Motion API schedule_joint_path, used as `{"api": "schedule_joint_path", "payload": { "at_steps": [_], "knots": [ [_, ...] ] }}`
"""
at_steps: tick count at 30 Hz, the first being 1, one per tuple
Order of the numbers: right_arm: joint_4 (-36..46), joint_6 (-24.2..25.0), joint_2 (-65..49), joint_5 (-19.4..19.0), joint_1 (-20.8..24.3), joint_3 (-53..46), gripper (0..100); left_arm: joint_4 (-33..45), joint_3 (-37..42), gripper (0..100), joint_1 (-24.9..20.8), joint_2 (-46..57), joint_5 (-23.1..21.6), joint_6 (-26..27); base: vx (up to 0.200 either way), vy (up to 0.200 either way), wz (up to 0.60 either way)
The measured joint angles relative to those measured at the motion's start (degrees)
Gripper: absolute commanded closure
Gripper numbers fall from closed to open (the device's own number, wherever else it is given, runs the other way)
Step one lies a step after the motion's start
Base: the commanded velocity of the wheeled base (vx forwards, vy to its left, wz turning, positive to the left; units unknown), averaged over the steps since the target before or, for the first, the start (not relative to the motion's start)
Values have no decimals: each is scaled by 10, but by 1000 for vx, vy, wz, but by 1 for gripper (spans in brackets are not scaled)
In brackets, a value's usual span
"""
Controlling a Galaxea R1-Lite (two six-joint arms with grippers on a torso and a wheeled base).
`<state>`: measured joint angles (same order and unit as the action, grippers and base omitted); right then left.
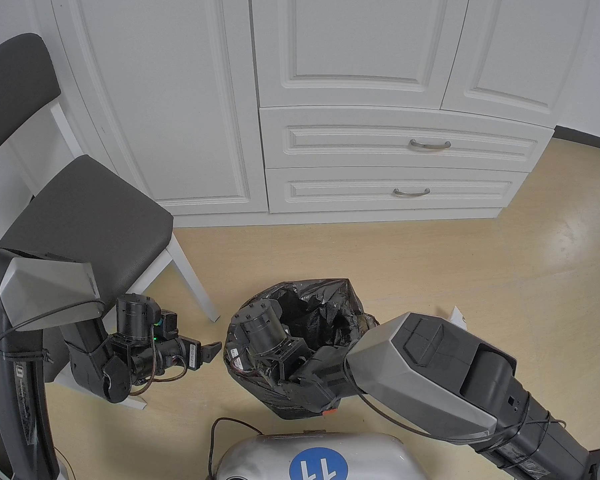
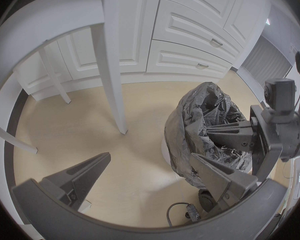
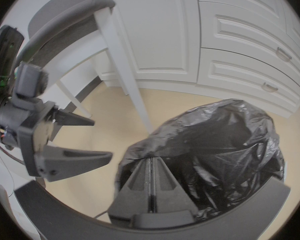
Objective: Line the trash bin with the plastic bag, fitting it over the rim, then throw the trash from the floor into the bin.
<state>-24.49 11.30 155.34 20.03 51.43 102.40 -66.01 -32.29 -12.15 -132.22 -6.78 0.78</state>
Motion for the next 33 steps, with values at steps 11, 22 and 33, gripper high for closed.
{"api": "schedule_joint_path", "payload": {
  "at_steps": [11, 22, 33],
  "knots": [
    [-1, -1, -30, 15, -27, -31, 100, -21, -1, 0, -23, -37, 0, -10, 0, 0, 0],
    [-8, 4, -77, 20, -71, -90, 100, -40, -71, 0, -30, -121, 26, -25, 0, 0, 0],
    [-69, 10, -143, 21, -133, -181, 100, 155, -203, 0, -22, -137, 34, -8, 0, 0, 0]
  ]
}}
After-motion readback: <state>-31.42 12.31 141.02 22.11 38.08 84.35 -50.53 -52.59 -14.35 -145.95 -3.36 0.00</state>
